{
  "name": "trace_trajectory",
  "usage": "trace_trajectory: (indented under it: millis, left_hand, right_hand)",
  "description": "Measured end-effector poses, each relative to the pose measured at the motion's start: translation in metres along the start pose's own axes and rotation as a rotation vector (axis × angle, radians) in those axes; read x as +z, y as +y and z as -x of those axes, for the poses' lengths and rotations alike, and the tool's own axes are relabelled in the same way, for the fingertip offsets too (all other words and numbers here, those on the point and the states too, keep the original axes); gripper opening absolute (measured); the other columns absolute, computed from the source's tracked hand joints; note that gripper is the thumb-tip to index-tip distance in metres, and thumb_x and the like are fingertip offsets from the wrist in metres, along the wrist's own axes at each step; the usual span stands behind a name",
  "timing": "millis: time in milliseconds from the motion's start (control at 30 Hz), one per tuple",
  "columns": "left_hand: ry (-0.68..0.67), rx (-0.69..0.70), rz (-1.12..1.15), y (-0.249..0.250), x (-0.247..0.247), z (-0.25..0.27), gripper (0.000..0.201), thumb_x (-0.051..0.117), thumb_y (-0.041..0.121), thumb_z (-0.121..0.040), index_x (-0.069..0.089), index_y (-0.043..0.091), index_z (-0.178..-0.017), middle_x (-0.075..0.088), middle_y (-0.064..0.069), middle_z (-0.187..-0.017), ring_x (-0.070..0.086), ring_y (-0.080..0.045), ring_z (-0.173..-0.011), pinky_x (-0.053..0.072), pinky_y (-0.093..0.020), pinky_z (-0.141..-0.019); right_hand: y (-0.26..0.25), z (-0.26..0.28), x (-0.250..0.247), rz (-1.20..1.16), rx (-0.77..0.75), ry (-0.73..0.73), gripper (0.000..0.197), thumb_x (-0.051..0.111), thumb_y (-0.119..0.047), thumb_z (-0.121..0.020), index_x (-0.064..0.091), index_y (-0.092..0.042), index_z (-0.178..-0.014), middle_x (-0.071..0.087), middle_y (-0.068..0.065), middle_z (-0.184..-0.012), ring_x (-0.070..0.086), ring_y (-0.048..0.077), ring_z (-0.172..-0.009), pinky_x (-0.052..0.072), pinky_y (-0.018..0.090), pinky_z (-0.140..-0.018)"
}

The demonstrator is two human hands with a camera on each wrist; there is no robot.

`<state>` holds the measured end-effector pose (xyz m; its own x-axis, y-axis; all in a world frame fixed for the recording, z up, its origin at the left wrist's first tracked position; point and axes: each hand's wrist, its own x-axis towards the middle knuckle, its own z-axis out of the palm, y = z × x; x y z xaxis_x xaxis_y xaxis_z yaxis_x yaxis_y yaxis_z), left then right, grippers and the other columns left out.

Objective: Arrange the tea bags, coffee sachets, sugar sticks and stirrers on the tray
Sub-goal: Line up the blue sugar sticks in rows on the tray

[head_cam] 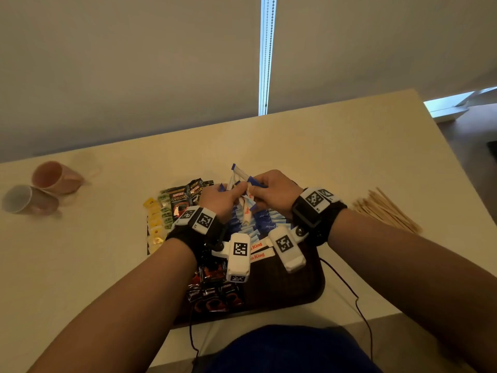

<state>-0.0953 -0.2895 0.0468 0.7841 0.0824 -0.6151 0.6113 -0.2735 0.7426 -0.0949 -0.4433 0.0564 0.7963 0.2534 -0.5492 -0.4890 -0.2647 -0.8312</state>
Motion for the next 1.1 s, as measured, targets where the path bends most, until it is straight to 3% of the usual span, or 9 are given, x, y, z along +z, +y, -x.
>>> trace_trajectory:
  millis: [100, 200, 300, 433, 533, 600, 767, 967, 1100]
  left_hand:
    - [0.024, 0.022, -0.044, -0.001, -0.009, -0.002, 0.031, 0.074, 0.038, -0.088, 0.066, 0.012, -0.074, 0.066, -0.003, -0.064, 0.055, -0.017, -0.054, 0.043, -0.028, -0.057]
    - [0.055, 0.056, -0.069, -0.001, -0.013, -0.004, 0.041, 0.079, 0.042, -0.081, 0.071, 0.002, -0.084, 0.074, -0.013, -0.079, 0.069, -0.034, -0.074, 0.055, -0.046, -0.073]
    - [0.086, 0.069, -0.084, -0.001, -0.015, -0.004, 0.035, 0.084, 0.041, -0.074, 0.070, 0.010, -0.079, 0.076, -0.012, -0.083, 0.073, -0.035, -0.084, 0.059, -0.053, -0.083]
    - [0.119, 0.063, -0.128, -0.001, -0.016, -0.007, 0.021, 0.082, 0.031, -0.077, 0.069, 0.015, -0.080, 0.075, -0.006, -0.083, 0.073, -0.027, -0.080, 0.060, -0.045, -0.080]
    - [0.087, 0.077, -0.142, 0.000, -0.013, -0.009, 0.017, 0.078, 0.024, -0.079, 0.071, 0.008, -0.084, 0.073, -0.005, -0.079, 0.070, -0.023, -0.072, 0.056, -0.033, -0.065]
    - [0.057, 0.088, -0.165, 0.001, -0.011, -0.008, 0.012, 0.076, 0.021, -0.083, 0.068, 0.012, -0.082, 0.070, -0.004, -0.078, 0.066, -0.019, -0.068, 0.052, -0.028, -0.060]
    - [-0.019, 0.050, -0.108, 0.007, -0.010, -0.004, 0.020, 0.082, 0.027, -0.081, 0.066, 0.015, -0.086, 0.074, -0.006, -0.087, 0.073, -0.026, -0.085, 0.060, -0.044, -0.084]
    - [-0.043, 0.063, -0.099, 0.012, -0.009, -0.003, 0.014, 0.081, 0.023, -0.083, 0.069, 0.017, -0.086, 0.076, -0.005, -0.088, 0.074, -0.025, -0.084, 0.059, -0.049, -0.087]
    - [0.005, 0.028, -0.055, 0.008, -0.014, -0.004, 0.019, 0.083, 0.027, -0.080, 0.071, 0.014, -0.088, 0.076, -0.008, -0.089, 0.074, -0.028, -0.085, 0.059, -0.050, -0.087]
  right_hand:
    - [-0.004, -0.002, 0.009, -0.067, 0.063, -0.010, 0.028, 0.049, -0.006, -0.101, 0.058, 0.019, -0.110, 0.059, 0.026, -0.086, 0.061, 0.035, -0.080, 0.054, 0.058, -0.091]
    - [-0.010, -0.002, 0.013, -0.076, 0.075, 0.021, 0.027, 0.047, -0.004, -0.102, 0.060, 0.016, -0.114, 0.061, 0.018, -0.080, 0.063, 0.021, -0.066, 0.058, 0.038, -0.075]
    - [-0.015, -0.001, 0.015, -0.094, 0.078, 0.006, 0.025, 0.043, -0.005, -0.104, 0.060, 0.007, -0.116, 0.064, 0.015, -0.080, 0.066, 0.013, -0.061, 0.057, 0.024, -0.063]
    - [-0.020, 0.004, 0.015, -0.125, 0.077, -0.016, 0.016, 0.037, -0.005, -0.105, 0.051, -0.004, -0.112, 0.059, 0.011, -0.078, 0.065, 0.015, -0.059, 0.060, 0.024, -0.061]
    - [-0.023, 0.009, 0.013, -0.188, 0.079, -0.010, 0.017, 0.035, -0.004, -0.105, 0.047, -0.009, -0.094, 0.060, 0.012, -0.076, 0.068, 0.015, -0.055, 0.061, 0.026, -0.059]
    - [-0.024, 0.009, 0.013, -0.215, 0.085, -0.011, 0.017, 0.036, -0.006, -0.106, 0.047, -0.010, -0.093, 0.061, 0.013, -0.077, 0.069, 0.016, -0.056, 0.061, 0.028, -0.060]
    - [-0.019, 0.003, 0.009, -0.278, 0.106, 0.032, 0.012, 0.039, -0.010, -0.106, 0.044, -0.003, -0.115, 0.065, 0.018, -0.088, 0.071, 0.022, -0.065, 0.062, 0.032, -0.065]
    - [-0.015, 0.000, 0.001, -0.350, 0.087, 0.041, 0.017, 0.047, -0.007, -0.103, 0.049, 0.002, -0.117, 0.069, 0.019, -0.083, 0.073, 0.025, -0.066, 0.062, 0.033, -0.062]
    - [0.000, -0.006, -0.020, -0.078, 0.038, 0.246, 0.018, 0.063, -0.009, -0.095, 0.067, 0.004, -0.107, 0.073, 0.021, -0.086, 0.067, 0.024, -0.066, 0.057, 0.027, -0.056]
